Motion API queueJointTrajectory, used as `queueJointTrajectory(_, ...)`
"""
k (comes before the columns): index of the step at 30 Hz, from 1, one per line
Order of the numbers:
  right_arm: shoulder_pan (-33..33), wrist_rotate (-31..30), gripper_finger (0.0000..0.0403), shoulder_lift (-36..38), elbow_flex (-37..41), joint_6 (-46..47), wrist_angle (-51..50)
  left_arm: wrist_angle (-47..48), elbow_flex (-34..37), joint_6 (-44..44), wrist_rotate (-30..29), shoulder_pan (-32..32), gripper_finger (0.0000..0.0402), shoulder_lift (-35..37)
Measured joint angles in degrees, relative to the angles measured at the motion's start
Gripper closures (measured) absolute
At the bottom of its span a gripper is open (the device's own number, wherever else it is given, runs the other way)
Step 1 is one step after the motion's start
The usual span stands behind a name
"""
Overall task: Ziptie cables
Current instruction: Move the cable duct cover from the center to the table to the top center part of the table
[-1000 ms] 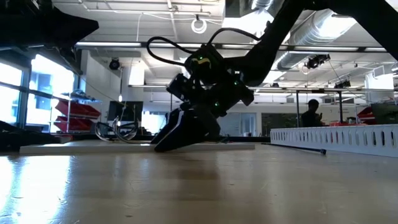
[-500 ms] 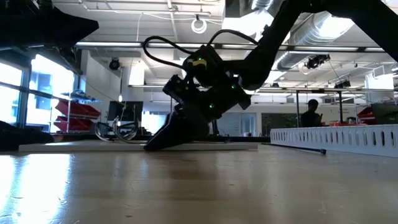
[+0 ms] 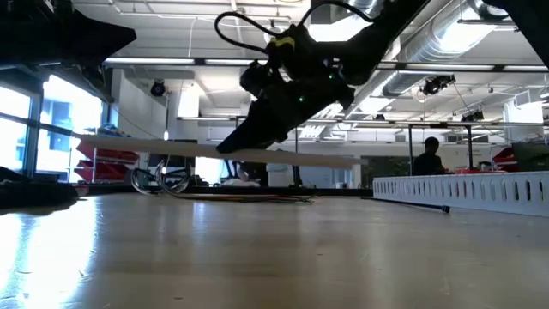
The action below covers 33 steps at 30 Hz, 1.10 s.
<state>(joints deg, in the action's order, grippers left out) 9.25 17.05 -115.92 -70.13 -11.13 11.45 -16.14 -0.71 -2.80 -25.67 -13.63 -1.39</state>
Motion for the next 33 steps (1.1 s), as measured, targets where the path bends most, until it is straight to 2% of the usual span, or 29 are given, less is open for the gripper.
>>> queueJointTrajectory(2,1.27,-0.64,0.021,2.21,0.02,-1.59,-1.61,0.06,0.0,-0.06,0.01,-0.04,0.0402,-0.01)
queueJointTrajectory(3,2.02,-2.5,0.0258,3.39,-0.05,-2.87,-2.39,0.0,0.0,-0.06,0.01,-0.04,0.0402,-0.02)
queueJointTrajectory(4,3.17,-3.22,0.0285,4.42,-0.18,-3.74,-3.37,0.03,0.0,-0.06,0.02,-0.04,0.0402,-0.05)
queueJointTrajectory(6,5.62,-5.14,0.0315,5.89,-0.2,-5.96,-6.14,0.09,0.0,-0.1,0.07,-0.04,0.0402,-0.09)
queueJointTrajectory(10,11.25,-5.26,0.0367,6.25,-0.14,-8.76,-10.13,0.54,0.0,-0.14,0.07,-0.04,0.0402,-0.09)
queueJointTrajectory(12,13.77,-2.2,0.0391,6.43,-0.15,-9.64,-11.48,0.5,0.0,-0.14,0.07,-0.04,0.0402,-0.07)
queueJointTrajectory(15,15.52,8.01,0.04,6.44,-0.17,-10.81,-12.9,0.49,0.0,-0.14,0.04,-0.04,0.0402,-0.07)
queueJointTrajectory(18,14.05,14.22,0.0376,6.39,-0.2,-11.22,-12.56,-0.02,0.0,-0.12,0.04,-0.02,0.0402,-0.07)
queueJointTrajectory(23,8.44,14.31,0.0288,2.93,-0.22,-14.41,-9.8,-0.06,0.0,-0.1,0.02,-0.02,0.0402,-0.07)
queueJointTrajectory(26,5.4,10.32,0.0214,0.19,-0.22,-14.89,-5.94,-0.05,0.0,-0.08,0.02,-0.01,0.0402,-0.07)
queueJointTrajectory(30,3.89,1.48,0.0114,-2.09,-0.22,-16.28,-3.3,-0.02,0.0,-0.12,0.04,-0.02,0.0402,-0.08)
queueJointTrajectory(33,3.87,-1.78,0.0057,-3.3,-0.26,-15.23,-1.18,0.0,0.0,-0.09,0.11,-0.02,0.0402,-0.07)
